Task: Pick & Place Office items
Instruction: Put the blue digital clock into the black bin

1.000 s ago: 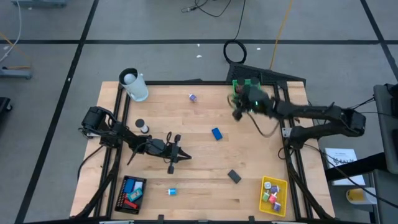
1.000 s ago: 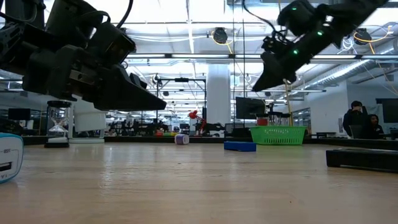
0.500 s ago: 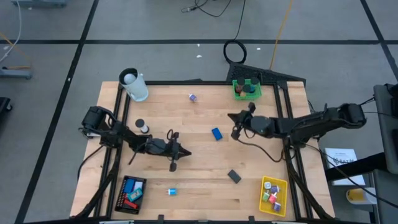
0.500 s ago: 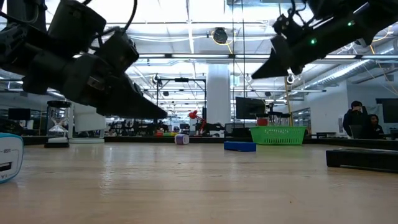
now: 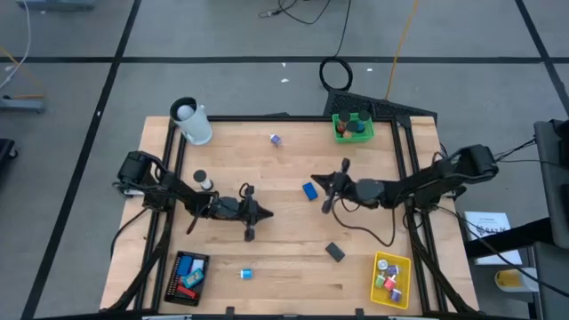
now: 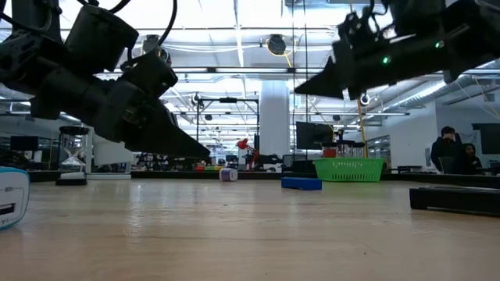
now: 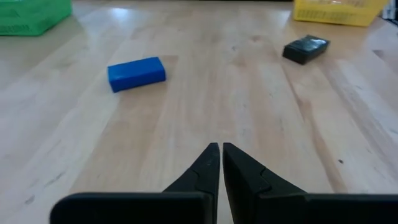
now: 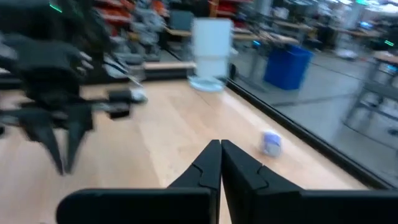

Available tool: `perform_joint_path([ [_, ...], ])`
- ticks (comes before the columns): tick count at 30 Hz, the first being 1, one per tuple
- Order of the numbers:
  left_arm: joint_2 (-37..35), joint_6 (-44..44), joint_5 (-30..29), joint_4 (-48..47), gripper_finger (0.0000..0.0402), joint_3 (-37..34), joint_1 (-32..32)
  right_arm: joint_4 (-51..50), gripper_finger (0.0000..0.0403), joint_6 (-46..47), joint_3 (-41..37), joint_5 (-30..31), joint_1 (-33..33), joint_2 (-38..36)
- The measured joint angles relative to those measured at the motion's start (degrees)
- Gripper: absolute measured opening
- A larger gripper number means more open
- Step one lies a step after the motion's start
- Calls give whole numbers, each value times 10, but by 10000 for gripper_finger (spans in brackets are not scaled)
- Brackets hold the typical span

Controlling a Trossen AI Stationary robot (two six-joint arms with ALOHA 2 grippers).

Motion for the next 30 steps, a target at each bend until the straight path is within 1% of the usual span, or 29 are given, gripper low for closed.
perform_joint_path([
  [7,0,-6,-12,1,26,4,0,-12,4,78,2,5,5,56],
  [10,0,-12,-13,0,26,12,1,-89,4,143,25,7,7,58],
  [12,0,-13,-13,-1,26,16,1,-143,4,171,45,31,16,58],
  [16,0,-11,-13,-4,26,18,1,-240,4,188,86,126,50,58],
  [18,0,-11,-13,-9,26,18,1,-254,5,191,93,153,65,58],
  [19,0,-11,-13,-13,26,18,1,-248,5,191,94,155,71,58],
  [22,0,-11,-14,-17,26,18,2,-222,9,183,95,154,71,58],
  [24,0,-11,-27,-15,26,18,5,-204,21,171,98,141,43,58],
  [26,0,-12,-38,-15,26,18,9,-212,37,171,109,94,-2,58],
  [28,0,-18,-38,-15,26,18,12,-251,50,175,132,26,-44,58],
  [29,0,-19,-38,-17,26,18,14,-278,54,174,148,5,-62,58],
  [30,0,-20,-38,-18,26,18,14,-305,55,172,164,-2,-77,58],
])
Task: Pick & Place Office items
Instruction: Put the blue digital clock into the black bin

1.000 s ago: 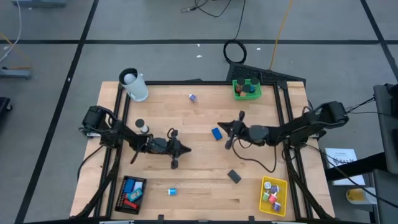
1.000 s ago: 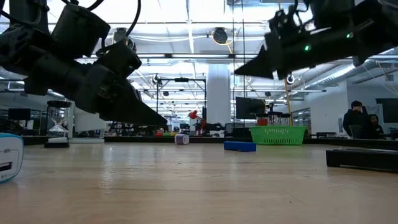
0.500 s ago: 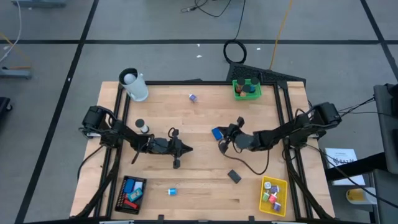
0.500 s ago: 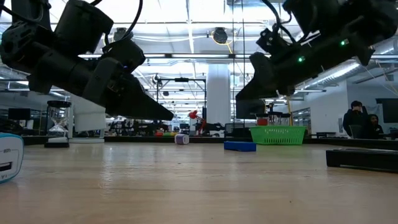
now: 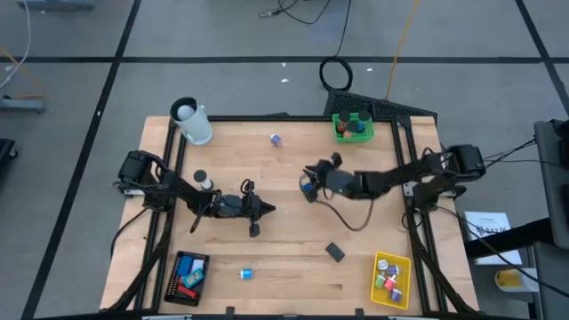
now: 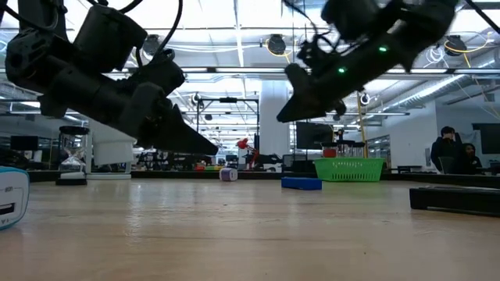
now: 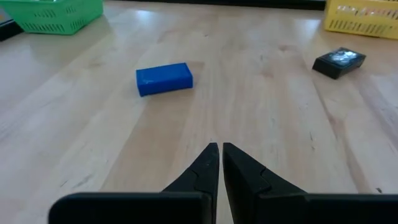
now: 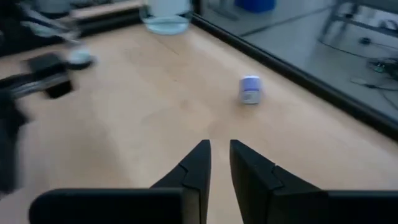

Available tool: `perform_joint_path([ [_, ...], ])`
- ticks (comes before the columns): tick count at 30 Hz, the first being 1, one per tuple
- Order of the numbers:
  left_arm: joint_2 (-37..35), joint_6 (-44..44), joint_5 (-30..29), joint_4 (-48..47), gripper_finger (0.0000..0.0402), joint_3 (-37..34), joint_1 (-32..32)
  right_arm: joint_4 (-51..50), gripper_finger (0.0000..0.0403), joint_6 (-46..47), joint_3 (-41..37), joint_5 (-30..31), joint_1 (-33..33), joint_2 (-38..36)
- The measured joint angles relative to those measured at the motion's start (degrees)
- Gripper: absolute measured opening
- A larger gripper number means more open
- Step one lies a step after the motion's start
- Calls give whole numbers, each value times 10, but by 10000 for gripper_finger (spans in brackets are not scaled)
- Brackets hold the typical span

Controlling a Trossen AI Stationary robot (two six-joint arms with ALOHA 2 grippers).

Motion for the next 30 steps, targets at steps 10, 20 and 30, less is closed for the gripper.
perform_joint_path([
  [10,0,-8,0,-29,26,0,-1,-70,32,-6,30,-47,-29,17],
  [20,0,-12,0,-21,26,0,0,-126,114,146,-15,2,75,32],
  [30,0,-17,0,-18,26,0,0,-61,273,199,-15,34,99,128],
])
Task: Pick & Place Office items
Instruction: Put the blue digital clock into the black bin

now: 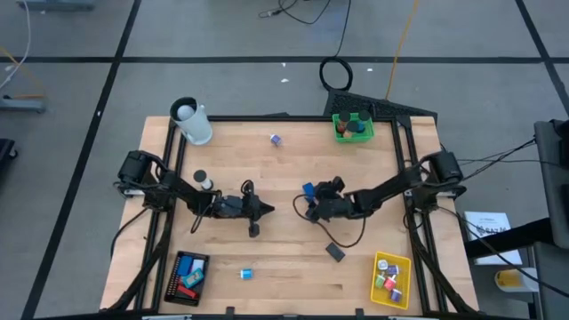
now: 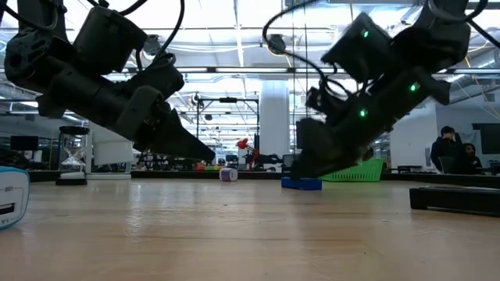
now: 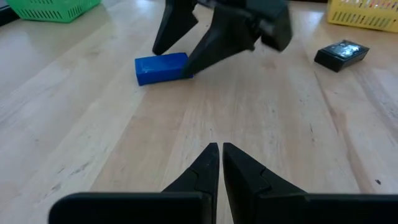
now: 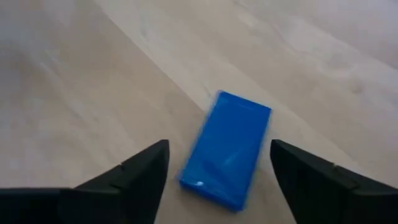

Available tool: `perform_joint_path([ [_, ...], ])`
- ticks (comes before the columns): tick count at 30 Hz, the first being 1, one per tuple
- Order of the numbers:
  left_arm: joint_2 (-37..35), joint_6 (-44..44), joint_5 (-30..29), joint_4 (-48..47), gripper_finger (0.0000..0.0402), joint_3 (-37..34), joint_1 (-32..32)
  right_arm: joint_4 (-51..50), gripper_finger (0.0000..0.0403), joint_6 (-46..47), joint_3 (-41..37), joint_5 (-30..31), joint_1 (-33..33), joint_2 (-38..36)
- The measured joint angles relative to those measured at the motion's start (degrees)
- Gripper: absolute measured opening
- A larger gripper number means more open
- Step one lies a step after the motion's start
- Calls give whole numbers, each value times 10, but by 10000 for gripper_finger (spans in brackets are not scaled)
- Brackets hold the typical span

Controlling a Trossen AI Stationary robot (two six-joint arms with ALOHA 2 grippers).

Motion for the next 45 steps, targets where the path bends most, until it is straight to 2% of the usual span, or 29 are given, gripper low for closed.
perform_joint_path([
  [3,0,0,0,0,26,0,0,7,287,0,0,0,-5,20],
  [6,0,0,0,-3,26,0,0,12,281,-10,0,2,-7,27],
  [13,0,-3,0,-5,26,0,0,5,222,-50,1,13,-7,29],
  [19,0,-9,0,-5,26,0,0,-10,161,-91,2,-42,-18,26],
  [22,0,-9,0,-5,26,0,0,-18,151,-121,2,-49,-22,23],
  [25,0,-9,0,-7,26,0,0,-25,165,-145,2,-62,-26,11],
  [29,0,-10,0,-10,26,0,0,-50,222,-172,0,-65,-26,-17],
  [33,0,-13,0,-10,26,0,0,-103,273,-145,-1,-67,-26,-47],
  [36,0,-14,0,-10,26,0,0,-128,294,-129,-5,-68,-21,-55],
  [39,0,-14,1,-10,26,0,0,-78,300,-117,-29,-89,-19,-56],
  [42,0,-14,1,-10,26,0,0,14,297,-110,-70,-90,-18,-55],
  [45,0,-14,1,-10,26,0,0,112,294,-146,-115,-92,-21,-55],
])
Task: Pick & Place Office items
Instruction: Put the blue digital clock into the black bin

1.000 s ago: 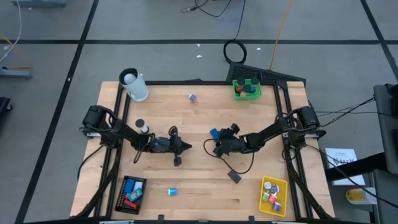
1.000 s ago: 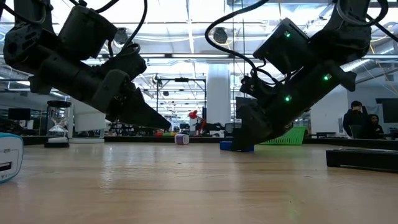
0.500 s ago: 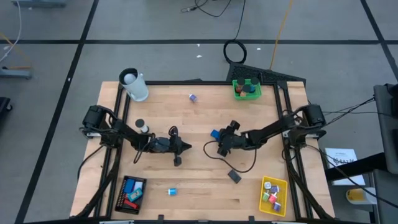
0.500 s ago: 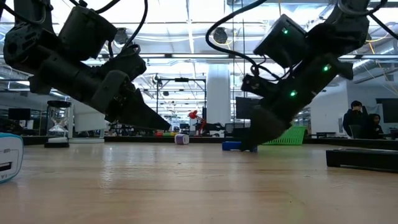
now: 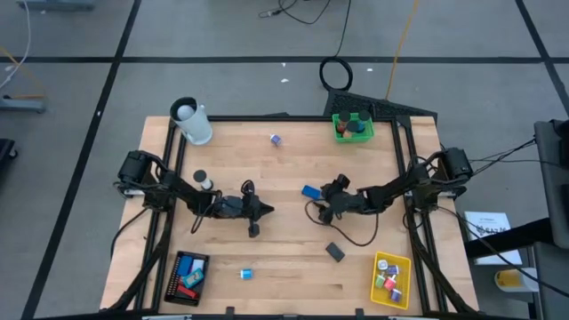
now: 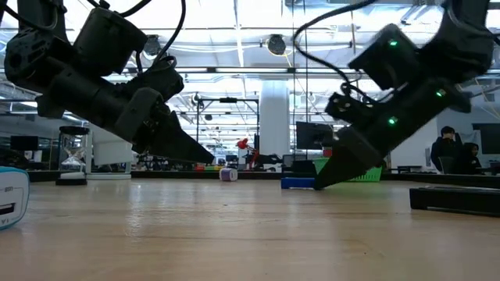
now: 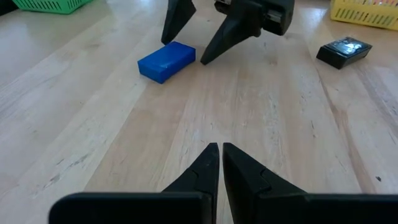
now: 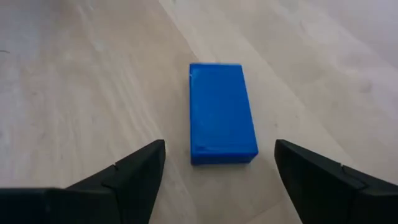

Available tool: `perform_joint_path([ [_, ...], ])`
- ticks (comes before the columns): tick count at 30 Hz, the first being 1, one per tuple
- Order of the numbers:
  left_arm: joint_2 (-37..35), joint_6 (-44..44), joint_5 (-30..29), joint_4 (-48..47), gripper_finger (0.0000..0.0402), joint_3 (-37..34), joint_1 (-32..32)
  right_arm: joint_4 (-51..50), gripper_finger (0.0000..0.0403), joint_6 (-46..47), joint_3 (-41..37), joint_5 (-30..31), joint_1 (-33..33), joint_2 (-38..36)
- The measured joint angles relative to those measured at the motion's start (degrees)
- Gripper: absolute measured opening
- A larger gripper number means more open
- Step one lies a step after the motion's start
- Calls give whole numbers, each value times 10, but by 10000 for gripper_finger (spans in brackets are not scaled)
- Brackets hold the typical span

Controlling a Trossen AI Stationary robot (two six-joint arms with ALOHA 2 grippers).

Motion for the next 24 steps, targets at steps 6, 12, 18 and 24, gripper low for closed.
perform_joint_path([
  [6,0,0,0,0,26,0,0,110,291,-44,-51,-55,-31,0],
  [12,0,-21,0,5,26,1,8,114,261,-40,-51,-78,-43,0],
  [18,0,-51,14,-48,26,32,32,114,220,-40,-51,-76,-40,0],
  [24,0,-55,16,-97,42,60,47,113,219,-36,-51,-72,-41,0],
])
